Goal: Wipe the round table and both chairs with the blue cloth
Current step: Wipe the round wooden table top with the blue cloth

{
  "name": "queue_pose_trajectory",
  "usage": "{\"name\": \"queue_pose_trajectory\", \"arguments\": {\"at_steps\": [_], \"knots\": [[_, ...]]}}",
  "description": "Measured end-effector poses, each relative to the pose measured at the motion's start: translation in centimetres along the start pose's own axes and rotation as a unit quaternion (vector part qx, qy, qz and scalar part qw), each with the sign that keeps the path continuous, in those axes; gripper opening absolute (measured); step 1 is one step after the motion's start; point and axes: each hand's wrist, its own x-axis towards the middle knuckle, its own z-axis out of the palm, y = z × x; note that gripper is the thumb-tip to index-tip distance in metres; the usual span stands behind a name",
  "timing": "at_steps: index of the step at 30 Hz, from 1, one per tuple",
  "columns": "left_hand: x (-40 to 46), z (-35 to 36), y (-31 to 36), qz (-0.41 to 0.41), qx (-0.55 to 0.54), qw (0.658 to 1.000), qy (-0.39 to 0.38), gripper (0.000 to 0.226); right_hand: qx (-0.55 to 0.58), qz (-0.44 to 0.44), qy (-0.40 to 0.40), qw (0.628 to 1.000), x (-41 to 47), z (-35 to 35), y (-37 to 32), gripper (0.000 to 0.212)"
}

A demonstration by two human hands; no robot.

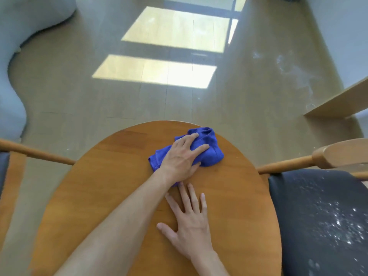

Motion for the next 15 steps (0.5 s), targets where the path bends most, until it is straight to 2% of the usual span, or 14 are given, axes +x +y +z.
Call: {"name": "queue_pose_trajectory", "arguments": {"at_steps": [2, 4, 6, 9, 12, 15], "knots": [[-0.5, -0.7, -1.3, 0.002, 0.007, 1.000, -0.005, 0.051, 0.000, -0.016, 0.007, 1.000, -0.4, -0.2, 0.9, 0.075], [-1.1, -1.8, -3.1, -0.031, 0.016, 0.999, 0.015, 0.052, -0.004, -0.017, 0.014, 1.000, -1.2, -0.5, 2.4, 0.074], [-1.9, -3.0, -5.3, -0.095, 0.025, 0.994, 0.056, 0.054, -0.013, 0.007, 0.016, 1.000, -2.0, -1.0, 4.4, 0.075], [-2.4, -3.9, -7.1, -0.214, 0.037, 0.971, 0.105, 0.051, -0.027, 0.093, 0.011, 0.995, -2.6, -2.0, 7.2, 0.075], [-1.5, -2.8, -5.2, -0.290, 0.055, 0.946, 0.138, 0.051, -0.018, 0.152, 0.003, 0.988, -3.3, -2.6, 8.4, 0.077], [0.3, -1.2, -2.3, -0.295, 0.057, 0.946, 0.120, 0.050, 0.009, 0.169, -0.002, 0.986, -4.2, -2.5, 7.8, 0.077]]}}
